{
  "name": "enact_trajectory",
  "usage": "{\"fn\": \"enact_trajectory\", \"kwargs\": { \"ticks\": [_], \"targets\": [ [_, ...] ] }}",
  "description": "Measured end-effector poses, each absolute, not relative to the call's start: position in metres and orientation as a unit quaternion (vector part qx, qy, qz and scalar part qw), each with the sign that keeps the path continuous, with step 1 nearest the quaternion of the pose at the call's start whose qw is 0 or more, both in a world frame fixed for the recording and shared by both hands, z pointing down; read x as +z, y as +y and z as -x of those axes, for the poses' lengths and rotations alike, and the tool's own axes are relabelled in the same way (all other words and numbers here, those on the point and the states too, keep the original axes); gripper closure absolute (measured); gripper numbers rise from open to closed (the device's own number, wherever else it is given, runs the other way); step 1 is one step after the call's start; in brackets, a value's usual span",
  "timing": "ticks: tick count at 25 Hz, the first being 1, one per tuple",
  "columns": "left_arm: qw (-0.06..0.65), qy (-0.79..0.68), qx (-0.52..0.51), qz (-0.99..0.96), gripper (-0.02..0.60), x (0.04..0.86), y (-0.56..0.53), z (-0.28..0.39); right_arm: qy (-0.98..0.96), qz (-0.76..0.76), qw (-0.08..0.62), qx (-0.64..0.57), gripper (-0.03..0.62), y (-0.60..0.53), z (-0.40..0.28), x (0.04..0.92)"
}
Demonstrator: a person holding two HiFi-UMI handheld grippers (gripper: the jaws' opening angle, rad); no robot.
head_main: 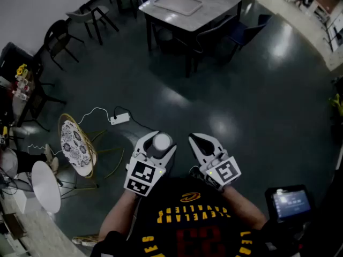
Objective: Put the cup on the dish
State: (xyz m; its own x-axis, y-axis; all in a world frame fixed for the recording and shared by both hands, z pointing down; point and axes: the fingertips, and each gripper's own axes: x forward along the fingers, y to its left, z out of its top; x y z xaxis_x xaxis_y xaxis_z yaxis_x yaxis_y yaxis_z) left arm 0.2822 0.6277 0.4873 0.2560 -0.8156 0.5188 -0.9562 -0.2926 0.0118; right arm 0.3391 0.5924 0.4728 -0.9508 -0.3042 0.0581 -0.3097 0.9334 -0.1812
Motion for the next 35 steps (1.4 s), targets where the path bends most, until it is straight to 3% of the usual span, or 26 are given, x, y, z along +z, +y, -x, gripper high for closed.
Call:
{"fn": "enact_trajectory", "kwargs": {
  "ticks": [8,12,17,24,30,35],
  "targets": [
    [0.179,-0.548,0.197,-0.793,0.324,0.462,0.599,-0.292,-0.987,-0.139,0.018,0.084,0.581,0.578,-0.348,0.460],
    [0.155,-0.513,0.230,-0.812,0.324,0.426,0.565,-0.295,-0.990,-0.122,0.033,0.058,0.432,0.568,-0.336,0.435],
    [0.109,-0.498,0.265,-0.818,0.324,0.381,0.527,-0.291,-0.994,-0.102,0.035,-0.007,0.368,0.544,-0.316,0.401],
    [0.109,-0.467,0.263,-0.837,0.324,0.359,0.518,-0.315,-0.994,-0.105,0.008,-0.014,0.367,0.538,-0.302,0.381],
    [0.162,-0.463,0.233,-0.840,0.324,0.371,0.504,-0.342,-0.989,-0.147,-0.018,0.003,0.367,0.522,-0.326,0.381],
    [0.144,-0.486,0.218,-0.834,0.324,0.368,0.504,-0.366,-0.991,-0.130,-0.031,0.008,0.368,0.523,-0.349,0.376]
  ]
}}
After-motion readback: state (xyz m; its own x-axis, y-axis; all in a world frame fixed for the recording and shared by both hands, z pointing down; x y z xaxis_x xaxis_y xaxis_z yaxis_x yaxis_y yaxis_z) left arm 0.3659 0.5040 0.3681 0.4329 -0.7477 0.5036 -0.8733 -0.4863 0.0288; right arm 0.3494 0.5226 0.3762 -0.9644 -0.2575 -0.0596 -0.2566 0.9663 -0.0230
